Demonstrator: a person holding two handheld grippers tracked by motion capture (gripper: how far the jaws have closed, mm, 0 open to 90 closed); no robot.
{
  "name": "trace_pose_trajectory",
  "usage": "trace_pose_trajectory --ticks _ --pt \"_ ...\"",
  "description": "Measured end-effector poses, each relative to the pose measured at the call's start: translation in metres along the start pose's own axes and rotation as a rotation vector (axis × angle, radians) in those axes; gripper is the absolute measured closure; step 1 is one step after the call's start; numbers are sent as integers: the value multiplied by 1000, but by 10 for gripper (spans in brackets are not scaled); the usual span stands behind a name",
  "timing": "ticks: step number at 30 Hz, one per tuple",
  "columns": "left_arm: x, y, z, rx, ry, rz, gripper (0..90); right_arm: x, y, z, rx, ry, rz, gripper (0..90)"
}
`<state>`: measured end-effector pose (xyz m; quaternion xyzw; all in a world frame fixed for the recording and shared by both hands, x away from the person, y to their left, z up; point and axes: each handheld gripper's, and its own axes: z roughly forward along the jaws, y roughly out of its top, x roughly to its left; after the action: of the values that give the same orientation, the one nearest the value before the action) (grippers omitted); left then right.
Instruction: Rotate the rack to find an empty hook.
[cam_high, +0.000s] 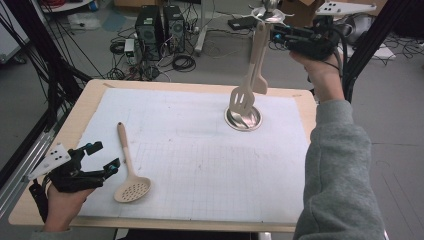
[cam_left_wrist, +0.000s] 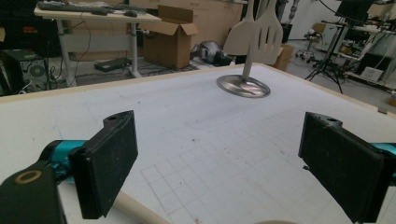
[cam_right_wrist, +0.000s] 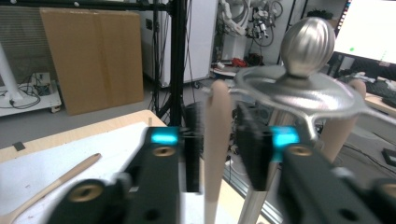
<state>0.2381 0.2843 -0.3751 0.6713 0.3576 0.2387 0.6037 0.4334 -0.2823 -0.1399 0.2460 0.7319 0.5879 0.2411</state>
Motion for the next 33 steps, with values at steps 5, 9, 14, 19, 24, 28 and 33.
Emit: trace_pose_trajectory --ticks 5,9,14,19,24,28,33 --pt "0 1 -2 0 10 5 122 16 -8 -11 -19 -19 38 467" --pt "0 1 -4 -7 15 -2 123 30 -21 -17 -53 -8 60 358" --pt "-1 4 -5 -3 11 -20 121 44 -40 -20 -53 45 68 302" --pt "-1 5 -5 -3 20 -22 119 61 -60 -24 -59 70 48 301" --pt "-1 6 -4 -4 36 -8 119 72 -79 -29 -55 87 47 301" --pt "1 5 -2 -5 45 -3 120 80 -97 -35 -32 111 60 301" --pt "2 6 -1 -25 56 3 120 93 -119 -41 0 146 63 301"
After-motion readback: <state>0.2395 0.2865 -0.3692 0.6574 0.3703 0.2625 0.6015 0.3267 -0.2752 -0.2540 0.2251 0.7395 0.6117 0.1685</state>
